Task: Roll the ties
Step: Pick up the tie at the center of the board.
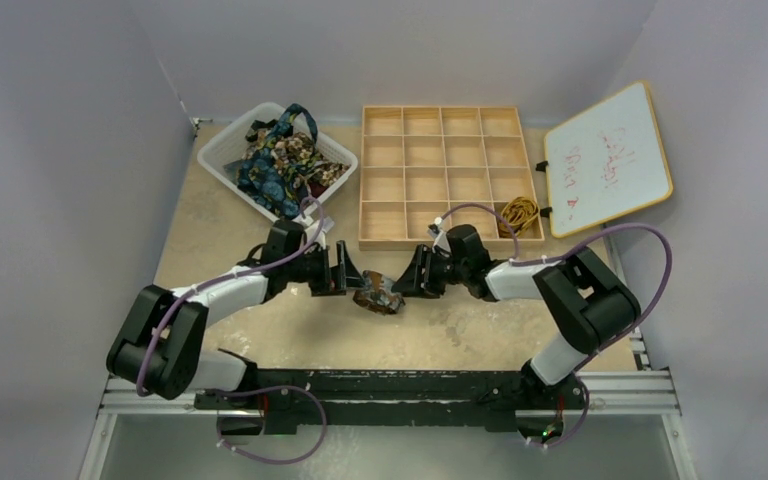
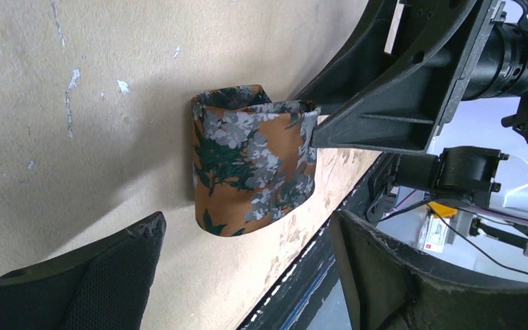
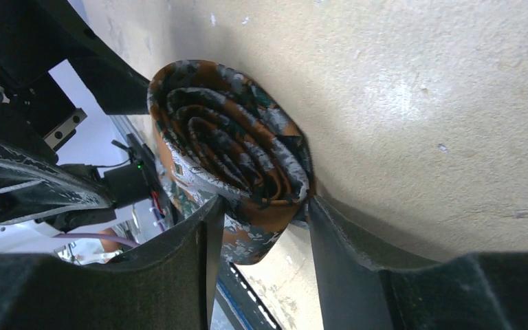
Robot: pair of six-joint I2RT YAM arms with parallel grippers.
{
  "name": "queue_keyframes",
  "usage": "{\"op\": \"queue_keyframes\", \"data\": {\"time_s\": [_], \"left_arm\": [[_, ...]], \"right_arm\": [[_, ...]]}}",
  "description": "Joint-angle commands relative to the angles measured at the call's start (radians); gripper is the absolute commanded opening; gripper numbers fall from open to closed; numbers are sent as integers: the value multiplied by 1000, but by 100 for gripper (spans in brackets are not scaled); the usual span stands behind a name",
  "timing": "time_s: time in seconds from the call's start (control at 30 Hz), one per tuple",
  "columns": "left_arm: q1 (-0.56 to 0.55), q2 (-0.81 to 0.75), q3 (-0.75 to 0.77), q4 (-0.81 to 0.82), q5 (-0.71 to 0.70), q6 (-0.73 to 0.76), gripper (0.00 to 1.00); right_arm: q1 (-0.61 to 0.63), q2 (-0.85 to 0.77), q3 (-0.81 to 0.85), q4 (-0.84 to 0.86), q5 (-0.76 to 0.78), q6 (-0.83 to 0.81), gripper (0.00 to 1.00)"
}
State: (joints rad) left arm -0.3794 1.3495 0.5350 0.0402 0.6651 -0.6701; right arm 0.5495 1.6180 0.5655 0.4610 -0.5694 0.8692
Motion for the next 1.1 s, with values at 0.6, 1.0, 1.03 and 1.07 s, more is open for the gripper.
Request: {"op": "queue_keyframes", "data": {"time_s": [0.6, 1.0, 1.03, 1.07], "left_arm": [[8, 103, -74, 239, 105, -97, 84], [8, 136, -89, 276, 125, -97, 82], [9, 136, -90, 276, 122, -96, 82], [8, 136, -92, 278, 122, -95, 82]], "right_arm": [[21, -98, -24, 30, -79, -32, 64], [55, 20, -32, 26, -3, -19, 57], [55, 24, -33, 30, -3, -19, 56], [55, 27, -34, 33, -2, -17, 55]]}}
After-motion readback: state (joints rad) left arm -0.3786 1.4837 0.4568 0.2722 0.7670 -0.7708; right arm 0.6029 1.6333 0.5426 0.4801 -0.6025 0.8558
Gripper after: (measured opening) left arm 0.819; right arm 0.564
